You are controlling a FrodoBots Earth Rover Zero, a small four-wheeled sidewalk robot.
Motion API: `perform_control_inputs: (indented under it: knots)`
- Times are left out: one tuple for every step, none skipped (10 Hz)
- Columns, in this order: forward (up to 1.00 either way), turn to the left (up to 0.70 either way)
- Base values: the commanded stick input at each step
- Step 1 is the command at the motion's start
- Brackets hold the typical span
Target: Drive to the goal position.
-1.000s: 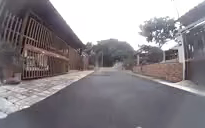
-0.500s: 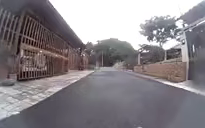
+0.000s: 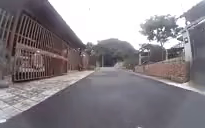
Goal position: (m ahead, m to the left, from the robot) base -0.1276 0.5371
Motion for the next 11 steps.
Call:
perform_control_inputs:
  knots:
    - [0.5, -0.33]
    - [0.5, -0.38]
    - [0.5, -0.42]
    - [0.5, -0.47]
    - [0.5, -0.49]
    - [0.5, -0.49]
    - [0.5, -0.49]
    - [0.5, -0.49]
    - [0.5, -0.49]
    - [0.5, -0.49]
    - [0.5, -0.49]
